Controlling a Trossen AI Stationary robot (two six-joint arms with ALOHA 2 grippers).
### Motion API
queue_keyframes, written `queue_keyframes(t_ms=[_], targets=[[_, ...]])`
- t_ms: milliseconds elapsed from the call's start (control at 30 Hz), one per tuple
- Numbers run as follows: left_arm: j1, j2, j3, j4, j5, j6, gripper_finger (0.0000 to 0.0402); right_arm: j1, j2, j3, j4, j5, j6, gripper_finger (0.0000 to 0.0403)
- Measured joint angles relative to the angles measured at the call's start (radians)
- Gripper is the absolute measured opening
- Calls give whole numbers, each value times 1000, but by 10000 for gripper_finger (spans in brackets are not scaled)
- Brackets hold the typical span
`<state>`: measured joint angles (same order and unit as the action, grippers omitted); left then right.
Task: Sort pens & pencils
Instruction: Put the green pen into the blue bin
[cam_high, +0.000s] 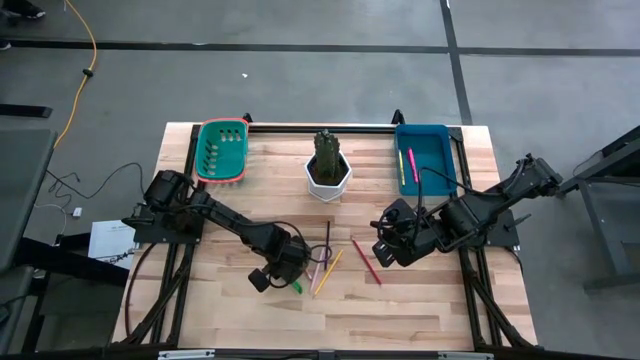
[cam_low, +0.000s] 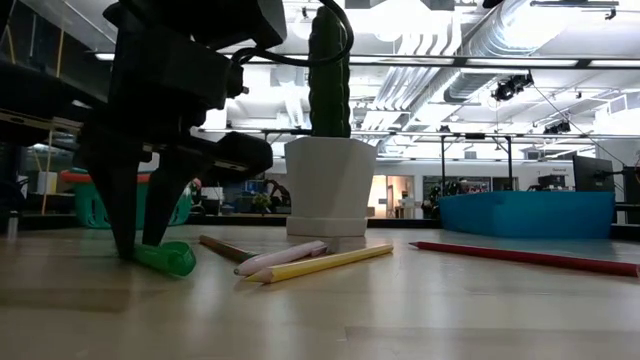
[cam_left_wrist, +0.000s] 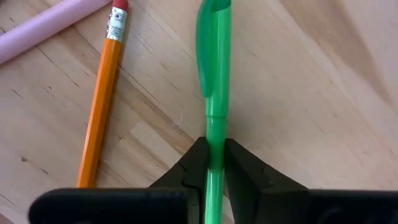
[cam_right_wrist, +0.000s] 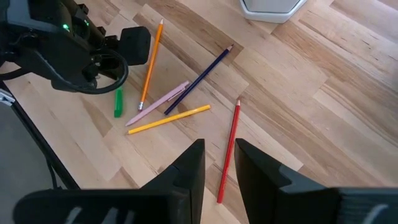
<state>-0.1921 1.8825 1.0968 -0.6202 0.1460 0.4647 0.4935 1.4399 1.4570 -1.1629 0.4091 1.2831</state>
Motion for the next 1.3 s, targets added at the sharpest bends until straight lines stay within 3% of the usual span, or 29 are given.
queue_keyframes(t_ms=[133,367,600,933,1300], targets=[[0,1,-1,4,-2,-1,18,0,0,0,0,0,0,78],[0,1,-1,10,-2,-9,42,0,0,0,0,0,0,78],[1,1,6,8,1,-9,25,0,0,0,-10,0,0,78],[7,9,68,-13,-47,-1,36,0,0,0,-16,0,-4,78],[5,7,144,-53,-32,19,35,0,0,0,-16,3,-8,78]])
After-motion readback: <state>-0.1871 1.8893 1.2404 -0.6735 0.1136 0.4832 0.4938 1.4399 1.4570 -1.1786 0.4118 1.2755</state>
